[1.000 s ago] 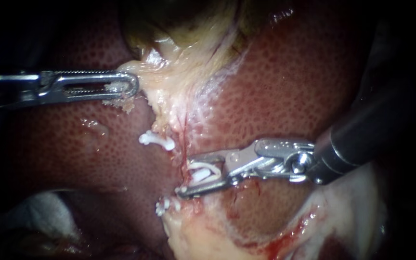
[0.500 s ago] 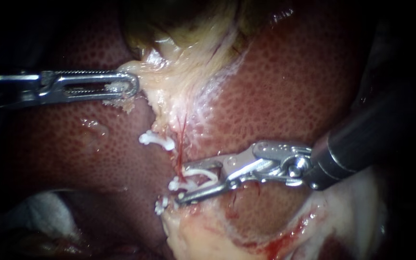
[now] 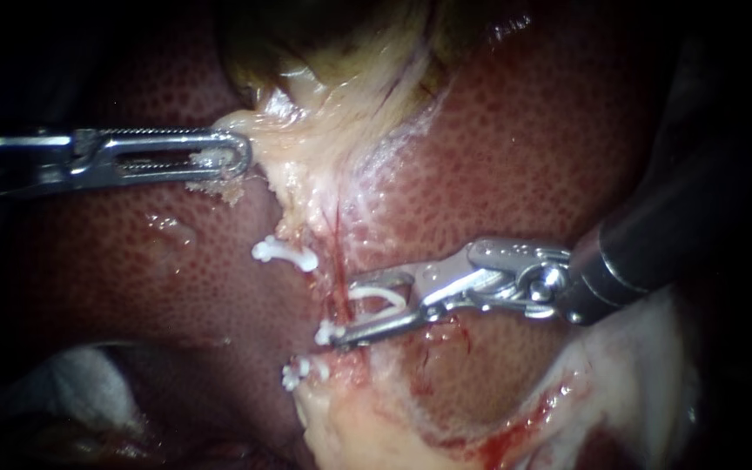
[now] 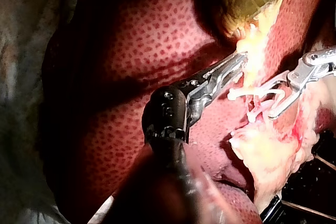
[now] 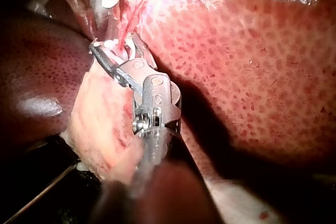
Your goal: Clipping second clip right tube
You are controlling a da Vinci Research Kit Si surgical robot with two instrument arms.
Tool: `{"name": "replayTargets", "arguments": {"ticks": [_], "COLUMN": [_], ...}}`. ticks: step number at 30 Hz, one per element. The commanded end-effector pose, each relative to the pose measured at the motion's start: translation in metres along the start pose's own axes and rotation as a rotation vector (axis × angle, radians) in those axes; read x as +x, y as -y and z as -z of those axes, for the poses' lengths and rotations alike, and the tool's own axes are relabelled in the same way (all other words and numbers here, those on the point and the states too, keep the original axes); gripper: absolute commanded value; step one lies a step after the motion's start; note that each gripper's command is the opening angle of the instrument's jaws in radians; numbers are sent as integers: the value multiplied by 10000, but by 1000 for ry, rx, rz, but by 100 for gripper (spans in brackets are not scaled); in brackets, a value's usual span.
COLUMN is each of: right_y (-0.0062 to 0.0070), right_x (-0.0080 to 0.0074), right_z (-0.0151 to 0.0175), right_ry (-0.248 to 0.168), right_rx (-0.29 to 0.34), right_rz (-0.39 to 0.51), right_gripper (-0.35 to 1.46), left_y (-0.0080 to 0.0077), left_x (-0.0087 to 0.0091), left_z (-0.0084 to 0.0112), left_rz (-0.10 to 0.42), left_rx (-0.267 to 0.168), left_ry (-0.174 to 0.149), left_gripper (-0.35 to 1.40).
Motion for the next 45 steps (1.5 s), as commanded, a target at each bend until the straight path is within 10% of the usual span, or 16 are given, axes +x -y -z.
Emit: {"name": "replayTargets", "arguments": {"ticks": [1,37,42,45], "right_y": [0,23,17,14], "right_x": [0,-6,-6,-9], "right_z": [-1,-35,-33,-29], "right_ry": [0,-12,-25,-25], "right_rx": [-1,148,115,115], "right_rz": [0,-59,-67,-108], "right_gripper": [49,41,24,-29], "left_y": [-1,-3,-3,-2], "left_x": [0,-1,-1,-1], "left_z": [0,-3,-3,-3], "left_rz": [0,0,-1,-1], "left_rx": [-1,-4,-4,-4], "left_ry": [0,2,2,2], "left_gripper": [-35,-35,-35,-35]}}
